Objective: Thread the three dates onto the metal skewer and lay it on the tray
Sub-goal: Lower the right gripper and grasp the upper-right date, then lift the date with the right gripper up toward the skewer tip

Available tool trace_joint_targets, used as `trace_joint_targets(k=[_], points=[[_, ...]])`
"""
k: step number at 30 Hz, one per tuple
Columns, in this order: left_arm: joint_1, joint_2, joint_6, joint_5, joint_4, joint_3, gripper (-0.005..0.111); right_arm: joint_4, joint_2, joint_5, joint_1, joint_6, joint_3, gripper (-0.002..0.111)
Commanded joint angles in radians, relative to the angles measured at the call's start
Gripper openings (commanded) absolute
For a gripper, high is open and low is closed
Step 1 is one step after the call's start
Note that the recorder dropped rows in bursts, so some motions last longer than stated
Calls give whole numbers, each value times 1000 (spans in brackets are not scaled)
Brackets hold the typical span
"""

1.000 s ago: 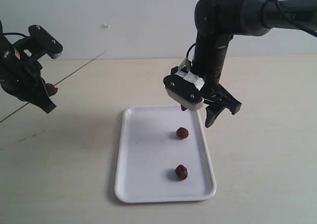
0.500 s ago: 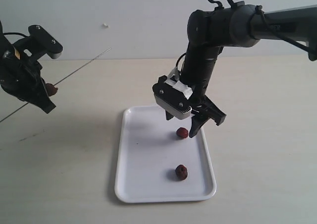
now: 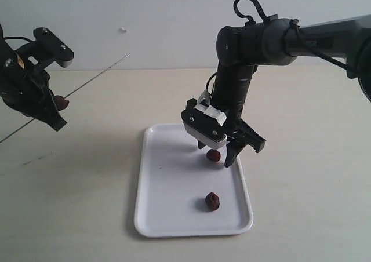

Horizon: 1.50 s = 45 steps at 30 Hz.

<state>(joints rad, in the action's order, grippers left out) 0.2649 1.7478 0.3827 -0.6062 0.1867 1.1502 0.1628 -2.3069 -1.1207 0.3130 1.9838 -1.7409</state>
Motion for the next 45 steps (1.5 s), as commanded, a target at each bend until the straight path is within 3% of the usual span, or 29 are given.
trace_joint_targets(k=[1, 13, 20, 22, 25, 34, 45], points=[[4, -10, -2, 11, -13, 7, 0, -4, -10, 12, 1, 9, 3, 64], [4, -10, -2, 11, -13, 7, 0, -7, -33, 28, 1, 9, 3, 58], [4, -10, -2, 11, -13, 7, 0, -7, -33, 25, 1, -21, 3, 43], [4, -10, -2, 11, -13, 7, 0, -7, -33, 25, 1, -98, 3, 27], [4, -10, -2, 13, -13, 7, 0, -7, -33, 25, 1, -131, 3, 19], [4, -10, -2, 12, -15, 7, 0, 20, -23, -35, 1, -136, 3, 23], [4, -10, -2, 23, -18, 7, 0, 99, 38, -32, 1, -457, -3, 23]])
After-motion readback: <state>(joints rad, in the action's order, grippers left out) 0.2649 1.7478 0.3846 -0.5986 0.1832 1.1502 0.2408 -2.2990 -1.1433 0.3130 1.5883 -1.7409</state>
